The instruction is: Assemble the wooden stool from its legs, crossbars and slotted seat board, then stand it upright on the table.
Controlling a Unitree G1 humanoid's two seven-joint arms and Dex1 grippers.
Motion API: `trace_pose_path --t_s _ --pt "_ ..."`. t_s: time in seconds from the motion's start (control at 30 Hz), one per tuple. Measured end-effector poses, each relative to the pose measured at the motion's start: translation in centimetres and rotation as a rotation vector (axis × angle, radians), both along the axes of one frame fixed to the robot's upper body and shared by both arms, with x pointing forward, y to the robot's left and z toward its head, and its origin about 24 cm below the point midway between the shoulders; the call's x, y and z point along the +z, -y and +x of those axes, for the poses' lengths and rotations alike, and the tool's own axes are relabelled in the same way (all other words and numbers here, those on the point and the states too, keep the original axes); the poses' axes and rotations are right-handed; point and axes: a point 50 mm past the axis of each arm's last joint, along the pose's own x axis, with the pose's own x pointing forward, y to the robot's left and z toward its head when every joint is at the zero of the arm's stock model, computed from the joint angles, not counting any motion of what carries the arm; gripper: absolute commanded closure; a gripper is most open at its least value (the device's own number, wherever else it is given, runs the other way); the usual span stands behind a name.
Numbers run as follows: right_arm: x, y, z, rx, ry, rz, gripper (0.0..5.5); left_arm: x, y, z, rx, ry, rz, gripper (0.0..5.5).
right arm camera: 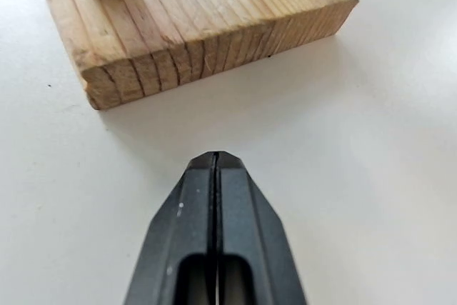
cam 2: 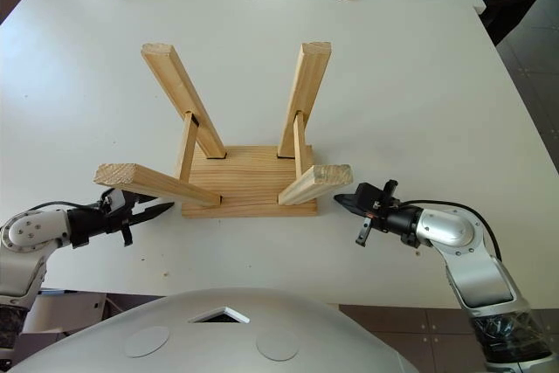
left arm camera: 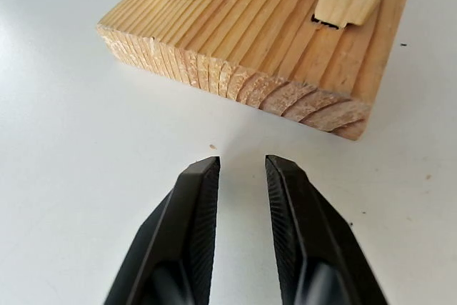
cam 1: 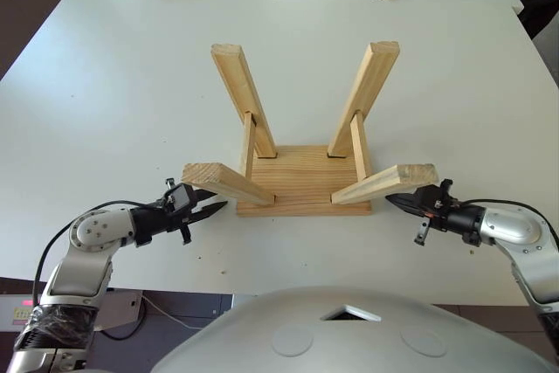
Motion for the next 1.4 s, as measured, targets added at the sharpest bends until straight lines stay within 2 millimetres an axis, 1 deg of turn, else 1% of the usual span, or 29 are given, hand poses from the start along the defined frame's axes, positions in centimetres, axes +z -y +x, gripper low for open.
trace_pose_path --t_s 0.13,0.27,0.53,0.67,0.87,1.0,1.13,1.2,1.27,1.33,1.4 --pt "-0.1 -0.8 -0.1 0.025 0.009 -0.001 5.5 -0.2 0.5 0.0 0.0 0.012 -0.013 4.53" --pt "-0.2 -1.6 -0.1 0.048 0.015 0.007 5.5 -0.4 1.4 -0.7 -0.038 -0.001 -0.029 4.53" --pt "-0.1 -2.0 -0.8 0.059 -0.004 0.012 5.5 -0.3 2.4 -1.4 -0.095 -0.028 -0.029 4.53" --pt "-0.1 -2.0 -0.9 0.061 -0.008 0.002 5.5 -0.4 2.7 -1.0 -0.113 -0.017 -0.012 4.53" --pt "0.1 -1.8 -0.8 0.068 -0.011 -0.017 5.5 -0.5 2.9 -0.9 -0.105 -0.007 -0.013 4.53" --pt "0.5 -1.9 -1.2 0.075 -0.023 -0.028 5.5 -0.4 2.7 -1.0 -0.097 -0.008 -0.014 4.53" --pt "1.8 -2.4 -1.8 0.106 -0.011 -0.02 5.5 -0.1 2.2 -1.8 -0.074 -0.025 -0.012 4.53" --pt "2.9 -2.7 -1.9 0.122 0.016 -0.004 5.5 0.2 2.3 -2.8 -0.076 -0.058 -0.015 4.53" --pt "4.0 -3.2 -2.1 0.139 0.049 0.016 5.5 1.3 2.9 -3.3 -0.091 -0.082 -0.05 4.53" --pt "4.5 -3.2 -2.1 0.131 0.05 0.023 5.5 3.3 3.6 -3.0 -0.098 -0.068 -0.117 4.53" --pt "5.2 -3.3 -2.2 0.127 0.063 0.026 5.5 5.3 3.9 -2.4 -0.103 -0.041 -0.162 4.53"
